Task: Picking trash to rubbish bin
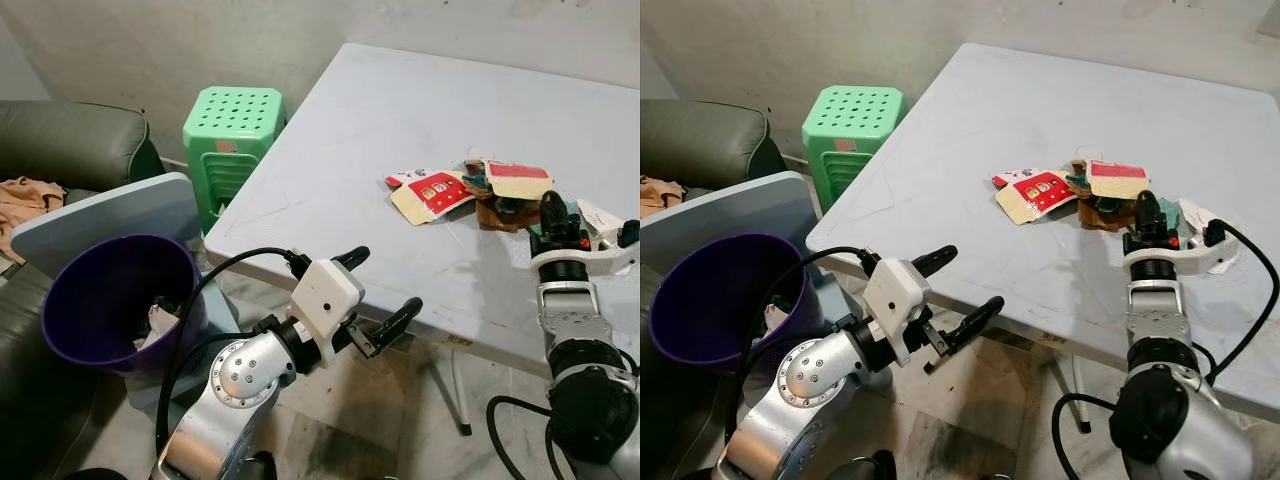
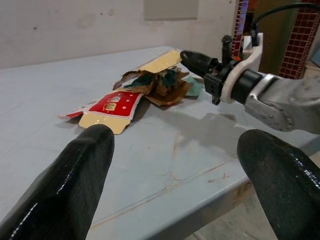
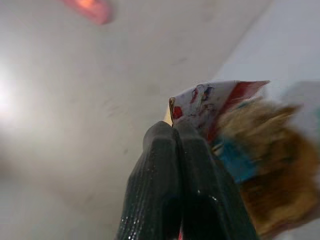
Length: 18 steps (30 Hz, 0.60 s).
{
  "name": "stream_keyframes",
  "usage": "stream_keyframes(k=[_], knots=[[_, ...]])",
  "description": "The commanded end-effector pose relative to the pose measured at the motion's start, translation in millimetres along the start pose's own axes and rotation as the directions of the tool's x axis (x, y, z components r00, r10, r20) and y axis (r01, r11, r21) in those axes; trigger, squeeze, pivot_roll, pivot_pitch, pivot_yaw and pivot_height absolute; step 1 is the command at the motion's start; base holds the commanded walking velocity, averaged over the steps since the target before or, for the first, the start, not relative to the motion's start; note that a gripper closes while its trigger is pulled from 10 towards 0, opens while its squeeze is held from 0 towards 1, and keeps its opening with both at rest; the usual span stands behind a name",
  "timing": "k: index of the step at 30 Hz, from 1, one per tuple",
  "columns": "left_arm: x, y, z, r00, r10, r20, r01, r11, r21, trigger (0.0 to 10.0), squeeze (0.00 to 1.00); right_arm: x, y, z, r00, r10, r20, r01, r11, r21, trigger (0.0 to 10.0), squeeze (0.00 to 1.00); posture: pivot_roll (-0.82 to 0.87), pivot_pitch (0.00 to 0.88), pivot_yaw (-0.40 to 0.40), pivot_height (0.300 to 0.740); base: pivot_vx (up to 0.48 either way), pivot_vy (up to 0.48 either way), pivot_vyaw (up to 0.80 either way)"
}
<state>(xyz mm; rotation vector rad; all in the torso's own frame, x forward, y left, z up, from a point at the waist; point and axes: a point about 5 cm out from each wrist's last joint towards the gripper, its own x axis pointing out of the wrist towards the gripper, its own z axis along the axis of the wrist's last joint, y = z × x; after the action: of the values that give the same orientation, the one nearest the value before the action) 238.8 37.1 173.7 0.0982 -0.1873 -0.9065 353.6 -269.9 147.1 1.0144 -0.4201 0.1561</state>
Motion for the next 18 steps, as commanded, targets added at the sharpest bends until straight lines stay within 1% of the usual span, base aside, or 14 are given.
stream_keyframes(k=[1,2,3,4,6,7,10,11,15,16,17,18], knots=[[0.2,2.3,-0.9,1.0,0.009,-0.001,-0.009,1.0,0.01,10.0,0.0,-1.2,7.0,-0.7,0.996,0.085,-0.026,-0.085,0.996,-0.009,10.0,0.0,0.05,0.155,-0.014,0.74,0.0,0.0,0.0],[0.8,5.2,-1.0,1.0,0.017,0.001,-0.017,1.0,0.02,10.0,0.0,-3.4,13.5,-3.8,0.989,0.14,-0.048,-0.14,0.99,-0.01,10.0,0.0,0.05,0.152,-0.015,0.74,0.0,0.0,0.0],[1.1,6.8,-1.1,1.0,0.021,0.003,-0.021,1.0,0.021,10.0,0.0,-4.7,16.8,-5.3,0.984,0.166,-0.057,-0.167,0.986,-0.006,10.0,0.0,0.04,0.147,-0.015,0.74,0.0,0.0,0.0],[2.1,11.0,-0.8,0.999,0.034,0.006,-0.034,0.999,0.025,10.0,0.0,-7.9,24.3,-7.9,0.974,0.214,-0.079,-0.215,0.977,-0.005,10.0,0.0,0.04,0.145,-0.016,0.74,0.0,0.0,0.0],[2.4,12.7,-0.8,0.999,0.039,0.007,-0.039,0.999,0.027,10.0,0.0,-9.2,27.0,-9.0,0.97,0.229,-0.087,-0.23,0.973,-0.005,10.0,0.0,0.04,0.142,-0.016,0.74,0.0,0.0,0.0],[3.3,18.6,-0.1,0.998,0.059,0.011,-0.059,0.998,0.032,10.0,0.0,-14.6,36.2,-12.4,0.954,0.272,-0.129,-0.276,0.961,-0.013,10.0,0.0,0.03,0.136,-0.018,0.74,0.0,0.0,0.0],[4.1,32.1,0.0,0.994,0.109,0.014,-0.11,0.993,0.035,10.0,0.0,-30.0,56.7,-19.9,0.912,0.35,-0.212,-0.363,0.932,-0.021,10.0,0.0,0.02,0.128,-0.018,0.74,0.0,0.0,0.0],[4.2,34.0,0.1,0.993,0.118,0.014,-0.118,0.992,0.032,10.0,0.0,-32.3,59.4,-20.3,0.909,0.355,-0.22,-0.369,0.929,-0.026,10.0,0.0,0.02,0.128,-0.018,0.74,0.0,0.0,0.0],[3.4,44.2,-0.5,0.986,0.163,0.022,-0.164,0.986,0.036,10.0,0.0,-40.0,70.0,-22.8,0.914,0.316,-0.253,-0.356,0.926,-0.129,10.0,0.0,0.01,0.114,-0.014,0.74,0.0,0.0,0.0],[2.9,49.9,-0.4,0.98,0.197,0.027,-0.198,0.98,0.027,10.0,0.0,-42.0,77.5,-23.1,0.911,0.315,-0.268,-0.367,0.913,-0.175,10.0,0.0,0.01,0.109,-0.013,0.74,0.0,0.0,0.0],[2.5,52.3,-0.2,0.977,0.211,0.028,-0.212,0.977,0.022,10.0,0.0,-42.1,80.5,-22.6,0.913,0.306,-0.27,-0.367,0.905,-0.214,10.0,0.0,0.01,0.109,-0.013,0.74,0.0,0.0,0.0],[1.8,56.3,-0.3,0.972,0.234,0.032,-0.235,0.972,0.025,10.0,0.0,-44.0,87.9,-22.7,0.909,0.302,-0.287,-0.378,0.887,-0.265,10.0,0.0,0.01,0.103,-0.011,0.74,0.0,0.0,0.0]])
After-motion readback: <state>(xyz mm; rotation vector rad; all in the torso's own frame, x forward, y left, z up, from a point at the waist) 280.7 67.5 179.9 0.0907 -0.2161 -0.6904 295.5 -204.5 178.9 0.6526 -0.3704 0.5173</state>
